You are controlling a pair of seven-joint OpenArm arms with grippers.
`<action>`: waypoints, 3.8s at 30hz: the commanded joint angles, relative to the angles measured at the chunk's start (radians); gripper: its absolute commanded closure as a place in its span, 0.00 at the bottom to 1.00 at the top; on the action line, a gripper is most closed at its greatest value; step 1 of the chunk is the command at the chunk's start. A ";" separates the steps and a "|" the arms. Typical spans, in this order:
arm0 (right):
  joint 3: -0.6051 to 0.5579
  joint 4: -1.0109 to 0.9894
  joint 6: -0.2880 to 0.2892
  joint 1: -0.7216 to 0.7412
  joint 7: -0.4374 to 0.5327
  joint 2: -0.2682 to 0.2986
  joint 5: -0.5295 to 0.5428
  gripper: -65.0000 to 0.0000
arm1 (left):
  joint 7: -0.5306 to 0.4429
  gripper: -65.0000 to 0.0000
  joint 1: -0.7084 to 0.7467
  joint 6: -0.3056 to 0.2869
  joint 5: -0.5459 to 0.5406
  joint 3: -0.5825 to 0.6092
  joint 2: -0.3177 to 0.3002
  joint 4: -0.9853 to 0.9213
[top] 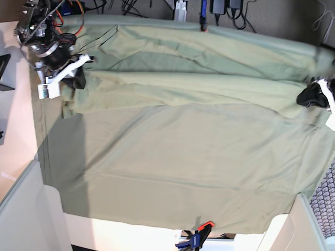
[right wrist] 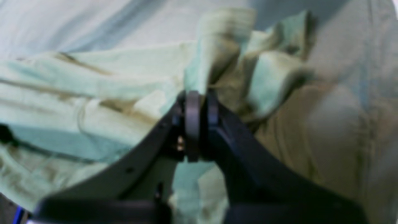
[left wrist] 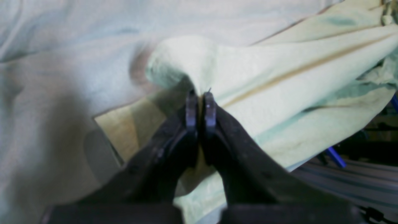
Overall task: Fold the T-shirt properly
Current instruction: 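Fold the grasped fabric with both grippers toward the collar edge, then release the fold with the left gripper and raise it, then grasp the folded edge with the left gripper and drag it toward the right gripper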
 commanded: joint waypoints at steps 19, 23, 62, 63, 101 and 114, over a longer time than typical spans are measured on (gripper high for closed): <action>0.009 0.050 -0.003 -0.052 0.017 0.000 -0.048 0.44 | -0.075 0.44 0.036 0.002 0.207 -0.066 0.009 0.011; 0.009 0.050 -0.003 -0.052 0.016 0.000 -0.048 0.44 | -0.078 0.44 0.055 0.057 0.252 -0.090 0.036 0.011; 0.009 0.050 -0.003 -0.052 0.018 0.000 -0.044 0.44 | -0.168 1.00 0.103 -0.010 0.205 -0.043 0.146 0.011; 0.009 0.050 -0.003 -0.052 0.018 0.000 -0.044 0.44 | -0.177 1.00 0.102 -0.010 0.202 -0.053 0.146 0.018; 0.044 0.056 -0.004 -0.002 0.043 0.001 -0.029 0.44 | -0.157 1.00 0.024 -0.010 0.444 0.188 0.242 0.509; 0.044 0.056 -0.004 -0.002 0.046 0.000 -0.029 0.44 | -0.168 0.87 -0.077 -0.010 0.438 0.377 0.332 0.384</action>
